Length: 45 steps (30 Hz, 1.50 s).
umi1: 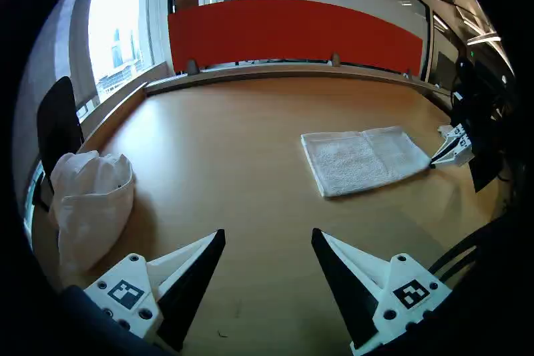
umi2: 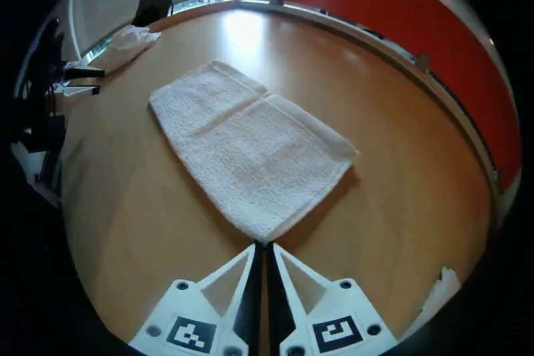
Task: Fold towel
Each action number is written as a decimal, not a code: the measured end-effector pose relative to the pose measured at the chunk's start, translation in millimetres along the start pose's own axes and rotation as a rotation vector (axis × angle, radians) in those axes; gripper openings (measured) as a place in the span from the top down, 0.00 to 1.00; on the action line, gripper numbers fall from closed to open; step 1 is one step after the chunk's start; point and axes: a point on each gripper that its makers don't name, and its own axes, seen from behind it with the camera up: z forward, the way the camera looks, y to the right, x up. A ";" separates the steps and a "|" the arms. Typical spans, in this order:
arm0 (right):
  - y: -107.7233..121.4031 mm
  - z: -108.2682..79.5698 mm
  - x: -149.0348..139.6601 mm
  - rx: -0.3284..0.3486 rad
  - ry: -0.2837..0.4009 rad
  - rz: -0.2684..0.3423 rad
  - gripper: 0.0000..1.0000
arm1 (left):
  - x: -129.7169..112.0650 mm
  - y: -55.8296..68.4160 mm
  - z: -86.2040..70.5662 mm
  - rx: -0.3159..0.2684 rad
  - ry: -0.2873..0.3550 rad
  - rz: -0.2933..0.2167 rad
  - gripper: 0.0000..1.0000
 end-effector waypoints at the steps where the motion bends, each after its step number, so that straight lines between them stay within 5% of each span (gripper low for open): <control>1: -0.4 -0.2 1.3 0.001 0.004 0.001 0.97 | 0.3 -0.2 0.0 0.000 0.000 0.000 0.04; 45: 26.6 -69.7 77.5 -0.100 0.180 -0.030 0.97 | 5.6 2.5 -5.3 0.002 0.004 -0.002 0.04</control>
